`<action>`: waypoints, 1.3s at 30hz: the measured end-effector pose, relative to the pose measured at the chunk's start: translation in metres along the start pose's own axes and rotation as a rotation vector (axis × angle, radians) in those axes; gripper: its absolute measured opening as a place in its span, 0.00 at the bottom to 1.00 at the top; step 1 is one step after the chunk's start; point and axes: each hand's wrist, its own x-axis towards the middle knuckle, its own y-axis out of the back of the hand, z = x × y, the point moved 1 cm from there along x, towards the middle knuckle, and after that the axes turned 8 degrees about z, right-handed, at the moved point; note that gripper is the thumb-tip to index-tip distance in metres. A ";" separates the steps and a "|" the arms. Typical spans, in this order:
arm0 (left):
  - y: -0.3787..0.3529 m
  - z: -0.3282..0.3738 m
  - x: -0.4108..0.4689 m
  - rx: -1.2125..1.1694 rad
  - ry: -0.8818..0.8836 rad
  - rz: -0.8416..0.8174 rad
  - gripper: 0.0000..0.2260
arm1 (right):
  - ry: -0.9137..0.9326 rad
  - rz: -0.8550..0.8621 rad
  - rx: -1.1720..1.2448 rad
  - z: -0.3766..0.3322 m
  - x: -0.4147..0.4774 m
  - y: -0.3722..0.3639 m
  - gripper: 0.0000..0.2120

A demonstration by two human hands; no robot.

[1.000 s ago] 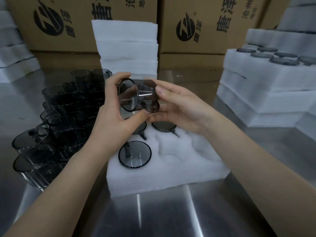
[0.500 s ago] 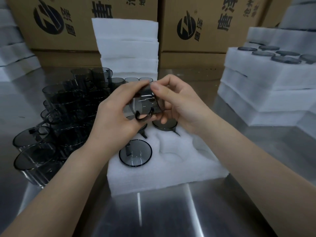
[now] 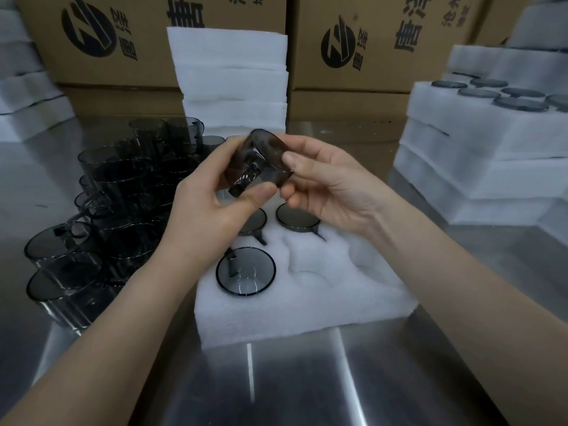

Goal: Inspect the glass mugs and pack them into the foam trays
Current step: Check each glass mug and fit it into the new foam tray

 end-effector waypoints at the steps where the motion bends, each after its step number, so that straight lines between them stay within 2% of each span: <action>1: 0.000 0.000 0.000 0.015 0.002 -0.016 0.19 | 0.016 0.028 -0.038 0.001 0.000 0.000 0.16; 6: -0.001 0.000 0.000 0.107 -0.008 -0.100 0.23 | 0.131 0.205 -0.282 0.009 0.002 -0.003 0.11; 10: -0.002 0.001 0.000 0.202 -0.114 -0.163 0.30 | 0.182 0.315 -0.377 0.010 0.003 -0.006 0.14; 13: -0.004 0.000 0.000 0.236 -0.163 -0.172 0.36 | 0.150 0.247 -0.305 0.009 0.002 -0.008 0.12; 15: -0.004 -0.001 0.002 0.208 -0.073 -0.150 0.41 | 0.157 0.160 -0.353 0.011 0.000 -0.009 0.12; 18: -0.003 -0.001 0.002 0.146 0.017 -0.132 0.45 | 0.248 0.132 -0.514 0.012 -0.001 -0.009 0.25; 23: -0.006 0.003 0.001 0.168 0.029 -0.133 0.43 | 0.355 0.174 -0.609 0.014 -0.004 -0.019 0.23; 27: -0.005 0.008 0.001 0.185 -0.018 -0.056 0.29 | 0.424 0.221 -0.713 0.015 -0.007 -0.026 0.15; 34: -0.008 0.015 0.001 0.197 -0.036 -0.022 0.33 | 0.460 0.246 -0.620 0.013 -0.007 -0.025 0.08; 37: -0.008 0.013 0.000 0.206 -0.062 -0.020 0.34 | 0.400 0.205 -0.471 0.013 -0.005 -0.024 0.03; 39: -0.009 0.012 -0.001 0.222 -0.092 -0.030 0.35 | 0.345 0.196 -0.352 0.013 -0.004 -0.024 0.06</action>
